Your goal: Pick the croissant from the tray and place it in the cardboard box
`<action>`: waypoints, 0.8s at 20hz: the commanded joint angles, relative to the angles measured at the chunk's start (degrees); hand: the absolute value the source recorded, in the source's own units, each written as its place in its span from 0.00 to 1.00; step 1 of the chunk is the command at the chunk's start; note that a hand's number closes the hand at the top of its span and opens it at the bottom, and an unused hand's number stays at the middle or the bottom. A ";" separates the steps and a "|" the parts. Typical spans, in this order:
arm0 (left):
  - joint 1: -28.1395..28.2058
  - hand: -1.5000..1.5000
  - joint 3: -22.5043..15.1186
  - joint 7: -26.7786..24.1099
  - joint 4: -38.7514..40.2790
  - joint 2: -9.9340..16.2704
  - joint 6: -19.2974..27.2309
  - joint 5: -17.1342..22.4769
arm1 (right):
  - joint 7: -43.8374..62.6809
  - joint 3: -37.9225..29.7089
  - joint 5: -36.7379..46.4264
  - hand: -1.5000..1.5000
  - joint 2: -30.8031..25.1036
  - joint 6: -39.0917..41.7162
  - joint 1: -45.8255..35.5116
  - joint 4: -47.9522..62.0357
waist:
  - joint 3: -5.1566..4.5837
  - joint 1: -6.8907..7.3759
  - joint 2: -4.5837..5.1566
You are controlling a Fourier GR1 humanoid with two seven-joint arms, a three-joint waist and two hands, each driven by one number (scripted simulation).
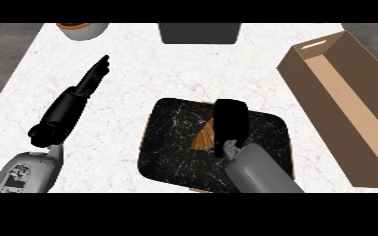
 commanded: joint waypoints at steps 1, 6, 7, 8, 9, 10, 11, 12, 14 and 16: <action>-1.61 0.50 1.89 -0.23 0.91 0.75 -1.56 1.21 | -13.30 -7.81 -4.84 1.00 -3.06 -5.52 -7.26 7.52 | 0.10 0.65 0.61; -2.74 0.50 -0.14 -0.40 1.36 -1.35 -0.51 -0.83 | -26.73 -13.86 -7.22 1.00 -4.86 -13.47 -16.80 18.95 | 0.12 1.53 0.86; -2.74 0.50 1.04 -3.10 4.33 -0.38 -1.19 -1.14 | -27.34 -14.61 -7.13 1.00 -6.20 -12.26 -19.12 17.84 | 0.06 0.90 0.72; -1.65 0.50 1.87 -2.40 3.03 0.19 -1.84 -0.27 | -26.80 -13.32 -5.11 1.00 -3.81 -15.19 -19.24 19.15 | 0.06 0.96 0.53; -0.21 0.50 -0.51 -3.78 2.94 -1.79 0.00 -2.67 | -27.39 -13.59 -3.40 1.00 -4.76 -15.59 -22.75 23.32 | 0.06 1.43 0.69; -1.37 0.50 -0.07 -0.96 1.44 -1.97 -0.57 -1.66 | -26.97 -11.71 -3.30 1.00 -7.54 -11.09 -19.02 13.94 | 0.04 -0.16 0.07; -1.27 0.50 2.05 -1.88 2.28 -0.43 -2.36 0.18 | -27.84 -12.83 -1.59 1.00 -5.84 -15.45 -23.04 21.04 | 0.05 0.72 0.39; -1.69 0.50 0.10 0.14 1.12 -2.04 0.88 -3.26 | -24.79 -12.25 -1.21 1.00 -6.67 -12.04 -23.08 14.71 | 0.04 -0.08 0.05; -1.72 0.50 2.32 0.02 2.37 -0.70 -1.88 -1.50 | -21.87 -11.72 0.57 1.00 -4.17 -13.39 -20.58 11.42 | 0.03 -0.37 0.02; -2.98 0.50 2.64 2.06 0.80 -0.98 -2.10 0.04 | -17.46 -16.06 -0.67 1.00 -5.90 -10.19 -27.38 9.54 | 0.03 -0.38 -0.17</action>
